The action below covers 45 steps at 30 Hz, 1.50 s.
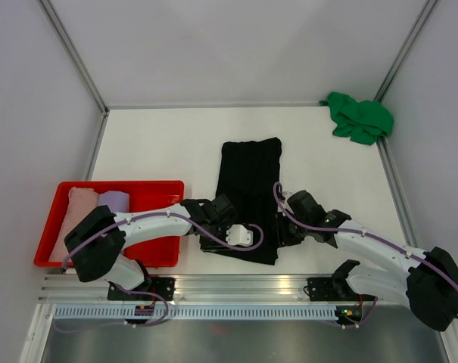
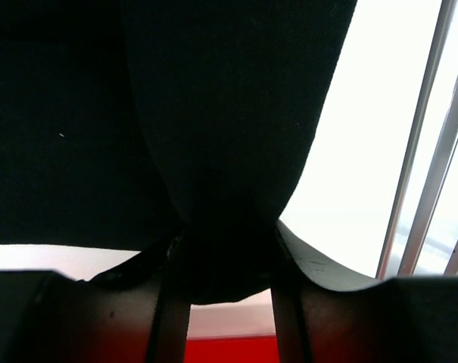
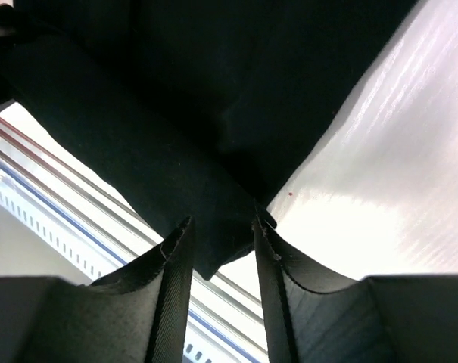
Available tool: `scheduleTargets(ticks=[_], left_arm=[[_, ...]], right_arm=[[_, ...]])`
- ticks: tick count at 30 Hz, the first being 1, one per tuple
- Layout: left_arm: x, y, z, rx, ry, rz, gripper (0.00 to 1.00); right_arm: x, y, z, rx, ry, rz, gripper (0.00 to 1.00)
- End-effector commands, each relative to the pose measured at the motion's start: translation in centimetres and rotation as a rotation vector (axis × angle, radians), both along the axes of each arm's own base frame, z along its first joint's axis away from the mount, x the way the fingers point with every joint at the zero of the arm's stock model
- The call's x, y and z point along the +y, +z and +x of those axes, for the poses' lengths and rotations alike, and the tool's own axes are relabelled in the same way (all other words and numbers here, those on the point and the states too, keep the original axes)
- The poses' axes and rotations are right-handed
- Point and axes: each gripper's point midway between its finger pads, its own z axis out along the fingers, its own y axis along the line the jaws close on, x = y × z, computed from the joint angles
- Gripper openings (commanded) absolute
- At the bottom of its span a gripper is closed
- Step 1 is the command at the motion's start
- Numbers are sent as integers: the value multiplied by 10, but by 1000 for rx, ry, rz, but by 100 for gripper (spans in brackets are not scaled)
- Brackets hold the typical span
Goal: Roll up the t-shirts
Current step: Roll the tshirt
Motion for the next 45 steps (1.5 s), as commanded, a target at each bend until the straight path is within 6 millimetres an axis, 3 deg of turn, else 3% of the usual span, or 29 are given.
scheduleTargets(ticks=[1,4,5,6,8,11,14,17,18,21,25,27,30,31,34,35,40,44,45], left_arm=[[3,5,-10,45,37,2,48],[3,9,-6,16,30,-5,62],[3,11,-6,8,28,-10,74],[4,11,-5,-4,12,-11,80],[5,14,-6,-29,-13,-19,87],[10,13,-11,-74,-62,-14,87],[14,3,-13,-130,-102,1,87],[15,-6,-11,-200,-121,22,86],[14,-7,-2,-260,-105,30,85],[12,-9,12,-329,-86,47,80],[14,-13,16,-347,-72,65,52],[13,-14,13,-332,-76,54,43],[11,-11,5,-287,-86,42,11],[9,-9,3,-272,-77,34,3],[0,1,-16,-122,-70,-2,2],[-5,11,-31,-10,-71,-24,2],[-4,40,-34,328,45,-119,2],[-2,62,-24,485,92,-182,2],[3,64,-26,529,109,-177,2]], right_arm=[[2,-4,-7,24,-30,42,45],[9,-5,-4,29,-57,86,47],[11,-7,-2,34,-66,85,46],[10,-9,-1,37,-73,78,46],[4,-18,0,48,-91,32,40],[0,-25,2,61,-121,-3,22],[3,-24,3,67,-135,13,11],[7,-21,3,73,-135,35,6],[8,-20,3,79,-140,40,5],[9,-18,3,86,-147,52,3],[8,-20,0,98,-146,55,3],[8,-18,1,97,-148,65,4],[9,-3,11,39,-148,88,10],[8,2,15,15,-144,86,16],[8,24,27,-82,-112,83,30],[9,33,32,-121,-90,89,33],[9,53,34,-211,-12,81,40],[27,83,32,-423,146,62,41],[35,90,22,-467,201,79,40]])
